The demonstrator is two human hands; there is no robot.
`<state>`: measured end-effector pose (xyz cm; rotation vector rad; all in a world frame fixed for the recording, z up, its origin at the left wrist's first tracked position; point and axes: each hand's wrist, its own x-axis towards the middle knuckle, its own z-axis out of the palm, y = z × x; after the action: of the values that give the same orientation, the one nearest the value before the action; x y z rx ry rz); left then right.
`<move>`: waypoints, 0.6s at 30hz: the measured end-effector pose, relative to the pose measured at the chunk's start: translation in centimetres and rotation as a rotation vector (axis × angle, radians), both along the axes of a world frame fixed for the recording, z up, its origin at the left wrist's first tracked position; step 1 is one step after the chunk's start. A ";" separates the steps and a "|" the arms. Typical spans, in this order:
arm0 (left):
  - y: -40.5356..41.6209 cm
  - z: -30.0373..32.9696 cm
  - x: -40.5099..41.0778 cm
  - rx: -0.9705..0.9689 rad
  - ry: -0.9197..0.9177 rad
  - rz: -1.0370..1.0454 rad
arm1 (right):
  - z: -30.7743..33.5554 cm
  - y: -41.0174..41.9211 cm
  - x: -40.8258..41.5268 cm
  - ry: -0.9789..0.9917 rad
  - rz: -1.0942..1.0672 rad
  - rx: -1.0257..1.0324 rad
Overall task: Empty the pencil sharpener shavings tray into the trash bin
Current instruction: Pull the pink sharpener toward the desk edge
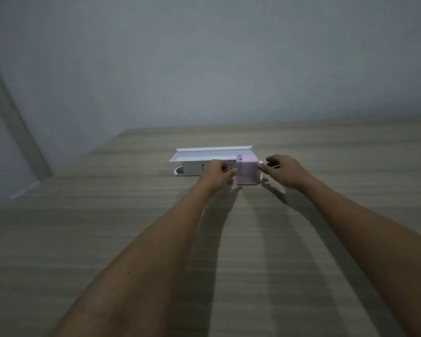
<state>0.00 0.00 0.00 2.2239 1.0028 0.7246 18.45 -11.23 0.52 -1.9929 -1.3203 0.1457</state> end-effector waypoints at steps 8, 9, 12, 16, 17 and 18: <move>1.2 -1.8 1.6 -0.057 -0.098 -0.122 | -1.1 1.3 -0.3 0.339 0.131 0.082; 0.9 -1.6 1.5 -0.052 -0.103 -0.118 | -1.1 1.1 -0.4 0.352 0.141 0.082; -0.2 -0.8 1.1 -0.010 -0.099 -0.111 | -0.8 0.5 -1.0 0.358 0.160 0.093; -1.7 0.5 -0.3 0.035 -0.070 -0.116 | 0.4 -1.4 -2.2 0.367 0.180 0.098; -2.2 0.9 -0.8 0.036 -0.065 -0.114 | 0.8 -2.0 -2.7 0.363 0.191 0.101; -2.6 1.4 -1.3 0.047 -0.057 -0.103 | 1.3 -2.6 -3.4 0.361 0.198 0.103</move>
<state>-1.30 -2.58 1.36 2.2640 0.8453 0.7684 15.10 -13.84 1.83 -1.6532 -1.2565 0.4968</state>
